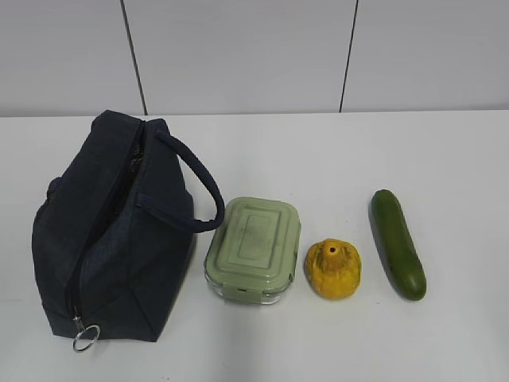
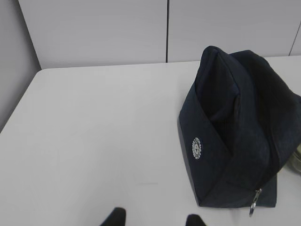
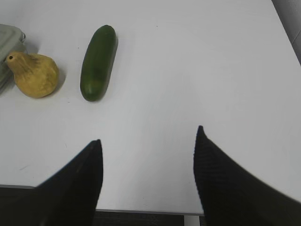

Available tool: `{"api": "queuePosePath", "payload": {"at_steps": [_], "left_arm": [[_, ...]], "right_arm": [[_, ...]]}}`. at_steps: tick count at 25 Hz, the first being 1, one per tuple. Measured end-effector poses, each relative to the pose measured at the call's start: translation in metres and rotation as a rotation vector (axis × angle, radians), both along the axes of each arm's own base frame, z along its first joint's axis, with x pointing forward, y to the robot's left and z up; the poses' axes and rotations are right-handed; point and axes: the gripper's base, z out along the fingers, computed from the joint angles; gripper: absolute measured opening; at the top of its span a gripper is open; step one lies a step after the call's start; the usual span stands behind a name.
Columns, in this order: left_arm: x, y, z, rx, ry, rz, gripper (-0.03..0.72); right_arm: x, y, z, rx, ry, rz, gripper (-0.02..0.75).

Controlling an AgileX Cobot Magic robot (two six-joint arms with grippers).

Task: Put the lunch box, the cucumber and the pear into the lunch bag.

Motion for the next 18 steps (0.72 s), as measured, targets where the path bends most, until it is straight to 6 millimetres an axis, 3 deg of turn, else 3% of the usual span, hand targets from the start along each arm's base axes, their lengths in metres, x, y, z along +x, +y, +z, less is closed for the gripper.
{"api": "queuePosePath", "payload": {"at_steps": [18], "left_arm": [[0.0, 0.0, 0.0, 0.0, 0.0, 0.0, 0.242]], "right_arm": [[0.0, 0.0, 0.0, 0.0, 0.0, 0.0, 0.476]]}}
